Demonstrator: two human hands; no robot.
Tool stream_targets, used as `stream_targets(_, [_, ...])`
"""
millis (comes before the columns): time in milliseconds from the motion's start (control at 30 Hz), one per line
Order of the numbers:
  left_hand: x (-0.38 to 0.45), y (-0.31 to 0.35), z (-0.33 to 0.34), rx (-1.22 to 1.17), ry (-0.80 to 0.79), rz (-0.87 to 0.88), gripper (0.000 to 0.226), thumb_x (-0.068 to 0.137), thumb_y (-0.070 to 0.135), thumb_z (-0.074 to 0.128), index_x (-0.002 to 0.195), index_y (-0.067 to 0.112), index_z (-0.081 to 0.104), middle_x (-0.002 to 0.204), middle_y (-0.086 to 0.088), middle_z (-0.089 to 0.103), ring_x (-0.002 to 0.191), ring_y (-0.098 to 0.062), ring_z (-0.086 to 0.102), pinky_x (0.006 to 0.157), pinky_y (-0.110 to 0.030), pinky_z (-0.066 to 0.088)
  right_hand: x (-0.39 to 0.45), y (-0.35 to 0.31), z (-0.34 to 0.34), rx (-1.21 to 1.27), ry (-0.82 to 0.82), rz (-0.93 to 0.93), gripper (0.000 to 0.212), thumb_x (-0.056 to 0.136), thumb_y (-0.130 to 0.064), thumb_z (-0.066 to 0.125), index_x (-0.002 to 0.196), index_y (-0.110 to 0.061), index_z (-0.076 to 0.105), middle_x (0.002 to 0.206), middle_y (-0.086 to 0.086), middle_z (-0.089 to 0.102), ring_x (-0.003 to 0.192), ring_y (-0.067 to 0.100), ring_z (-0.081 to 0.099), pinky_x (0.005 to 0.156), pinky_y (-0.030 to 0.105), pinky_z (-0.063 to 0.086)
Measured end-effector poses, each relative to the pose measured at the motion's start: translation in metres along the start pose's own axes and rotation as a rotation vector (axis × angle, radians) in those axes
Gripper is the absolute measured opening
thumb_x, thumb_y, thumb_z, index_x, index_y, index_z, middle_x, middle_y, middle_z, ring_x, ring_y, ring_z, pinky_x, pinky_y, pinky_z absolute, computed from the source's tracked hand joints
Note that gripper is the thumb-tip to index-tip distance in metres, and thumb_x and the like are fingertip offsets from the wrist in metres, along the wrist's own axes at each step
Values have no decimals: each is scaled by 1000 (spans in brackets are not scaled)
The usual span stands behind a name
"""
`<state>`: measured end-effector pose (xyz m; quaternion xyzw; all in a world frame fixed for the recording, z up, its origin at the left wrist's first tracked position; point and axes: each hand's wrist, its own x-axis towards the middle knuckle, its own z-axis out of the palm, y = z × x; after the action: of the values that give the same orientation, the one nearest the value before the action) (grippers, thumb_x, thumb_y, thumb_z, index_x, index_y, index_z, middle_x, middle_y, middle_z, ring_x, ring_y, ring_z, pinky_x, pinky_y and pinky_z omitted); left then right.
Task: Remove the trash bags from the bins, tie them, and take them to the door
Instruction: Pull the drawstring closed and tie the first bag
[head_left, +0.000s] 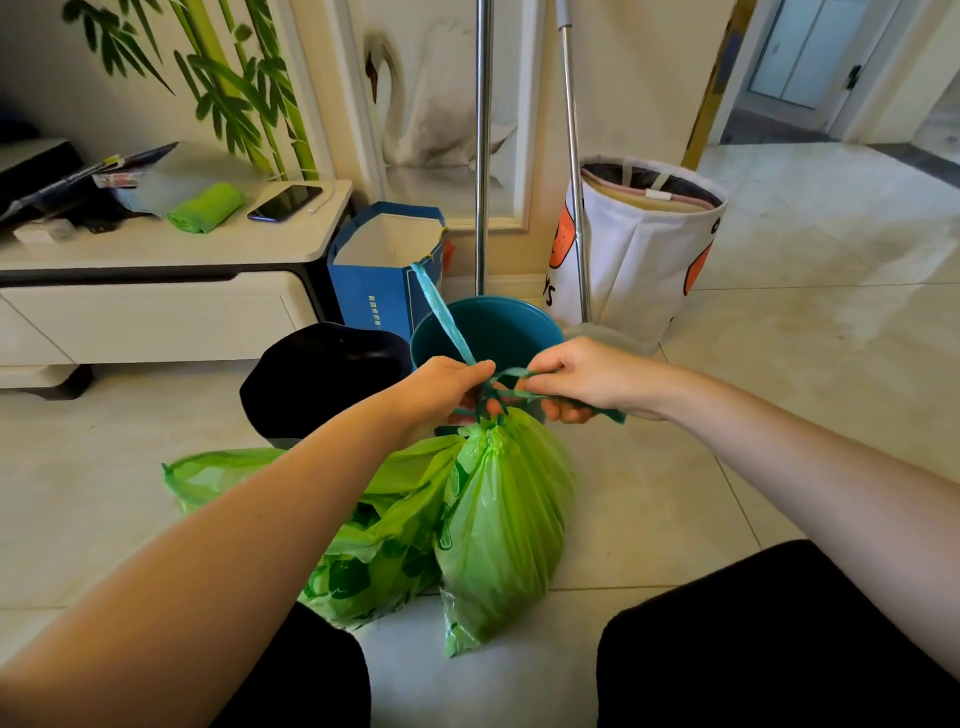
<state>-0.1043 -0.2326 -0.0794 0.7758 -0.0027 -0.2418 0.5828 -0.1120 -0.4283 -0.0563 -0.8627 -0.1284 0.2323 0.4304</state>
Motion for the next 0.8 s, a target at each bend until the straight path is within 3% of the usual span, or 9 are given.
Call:
stream_targets(100, [3, -2, -10, -4, 3, -21, 30, 94, 28, 57, 102, 3, 72, 79, -5, 69, 69, -9, 62, 76, -29, 46, -2, -2, -3, 42, -105, -38, 22, 94, -21, 57, 92, -2, 68, 70, 3, 68, 52, 9, 56, 52, 22, 44])
stream_targets(200, [2, -5, -18, 45, -47, 15, 19, 88, 22, 66, 97, 7, 75, 79, -3, 72, 69, -7, 63, 71, -25, 49, -7, -4, -6, 43, -286, 35, 33, 95, -35, 51, 99, -10, 72, 90, 3, 76, 79, 14, 68, 67, 25, 51])
stream_targets(267, [1, -5, -22, 111, -72, 52, 15, 85, 20, 70, 95, 10, 76, 84, -3, 74, 74, -8, 65, 72, -26, 50, -3, 0, -5, 68, -222, 88, 39, 96, -40, 47, 104, -10, 71, 95, 4, 75, 86, 15, 69, 71, 25, 54])
stream_targets(367, [-1, -4, -24, 248, -77, 118, 15, 80, 17, 74, 95, 13, 76, 94, -9, 75, 85, -15, 67, 83, -33, 53, 8, 10, 5, 52, -23, 46, 16, 94, -23, 56, 104, -17, 67, 100, 10, 72, 82, 14, 68, 68, 23, 56])
stream_targets(433, [-4, -2, -23, 298, -67, 165, 15, 78, 12, 76, 93, 10, 76, 93, -15, 74, 81, -13, 67, 82, -32, 55, 14, 14, 15, 113, -44, 48, 18, 90, -13, 61, 106, -19, 66, 100, 8, 70, 81, 12, 67, 69, 24, 56])
stream_targets(567, [-7, 1, -21, 351, -33, 245, 11, 76, 4, 76, 87, 5, 74, 78, -12, 71, 59, -2, 65, 60, -14, 52, 23, 14, 32, 183, -47, 51, 15, 88, -15, 65, 101, -20, 67, 90, -1, 67, 79, 10, 62, 64, 22, 50])
stream_targets(800, [-7, 1, -22, 490, -21, 357, 11, 75, 2, 77, 83, 3, 71, 77, -17, 73, 63, -18, 71, 69, -33, 61, 26, 10, 34, 149, -51, 77, 8, 88, -23, 65, 91, -16, 67, 78, -2, 59, 76, 10, 55, 61, 22, 46])
